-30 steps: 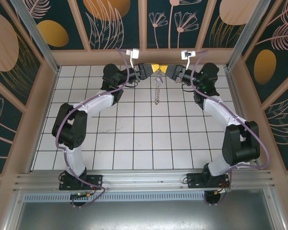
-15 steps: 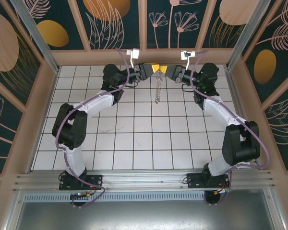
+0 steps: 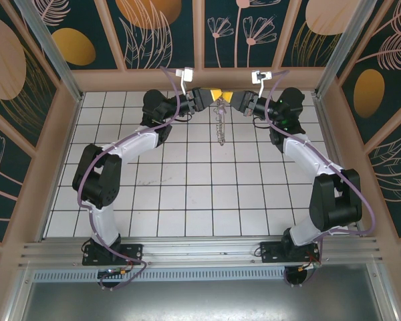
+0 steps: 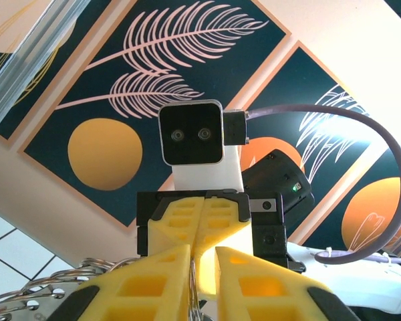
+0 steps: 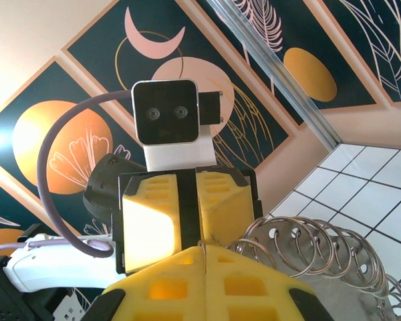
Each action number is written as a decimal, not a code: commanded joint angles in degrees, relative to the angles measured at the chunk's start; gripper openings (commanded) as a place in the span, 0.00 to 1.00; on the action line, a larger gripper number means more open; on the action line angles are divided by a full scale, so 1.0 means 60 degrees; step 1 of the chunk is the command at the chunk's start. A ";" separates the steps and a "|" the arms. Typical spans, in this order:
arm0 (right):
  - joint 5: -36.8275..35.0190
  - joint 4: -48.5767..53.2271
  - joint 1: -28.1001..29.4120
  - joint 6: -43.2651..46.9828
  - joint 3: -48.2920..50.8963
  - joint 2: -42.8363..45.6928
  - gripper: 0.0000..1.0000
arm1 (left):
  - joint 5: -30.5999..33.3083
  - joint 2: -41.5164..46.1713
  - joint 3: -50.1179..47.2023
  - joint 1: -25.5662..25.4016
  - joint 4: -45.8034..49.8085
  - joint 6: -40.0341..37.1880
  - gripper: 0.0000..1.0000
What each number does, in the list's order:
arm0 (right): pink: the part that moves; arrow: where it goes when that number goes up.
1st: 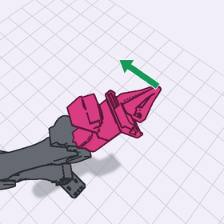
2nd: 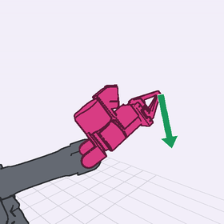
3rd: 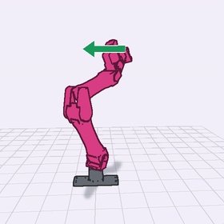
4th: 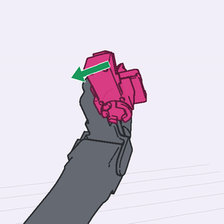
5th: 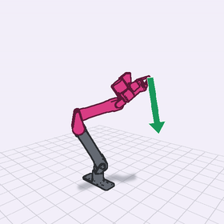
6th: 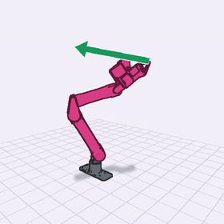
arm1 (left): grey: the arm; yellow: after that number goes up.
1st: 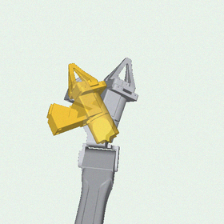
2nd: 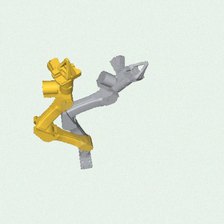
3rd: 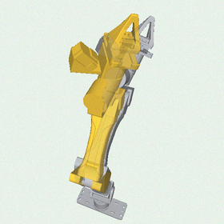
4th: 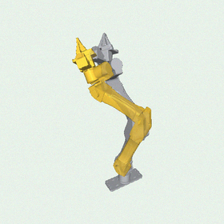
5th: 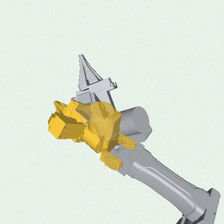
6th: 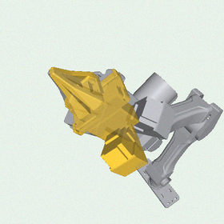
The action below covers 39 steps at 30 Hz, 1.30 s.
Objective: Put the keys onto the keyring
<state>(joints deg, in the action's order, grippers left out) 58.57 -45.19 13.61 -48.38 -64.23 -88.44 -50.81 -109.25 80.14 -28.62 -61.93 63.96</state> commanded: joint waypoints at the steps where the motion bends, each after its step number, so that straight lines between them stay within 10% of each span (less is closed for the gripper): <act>1: -0.0034 -0.0323 0.0005 0.0094 -0.0234 0.0040 0.00 | -0.0247 0.0061 0.0105 -0.0093 -0.0635 0.0034 0.14; 24: -0.0054 -0.0510 0.0011 -0.0071 -0.0280 -0.0141 0.00 | -0.0404 -0.0262 0.0412 -0.0152 0.0082 -0.0475 0.00; 29: -0.0078 -0.0140 0.0013 0.0173 -0.0381 -0.0114 0.00 | -0.0518 -0.0061 0.0487 -0.0148 0.1241 -0.1284 0.25; 39: -0.0086 0.0437 -0.0017 0.0559 -0.0371 0.0066 0.00 | -0.0471 0.0091 0.0479 -0.0152 0.1563 -0.1557 0.05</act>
<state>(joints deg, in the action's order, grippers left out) 58.15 -41.41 13.06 -46.74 -64.25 -89.08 -52.03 -110.37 82.19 -28.82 -53.41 56.07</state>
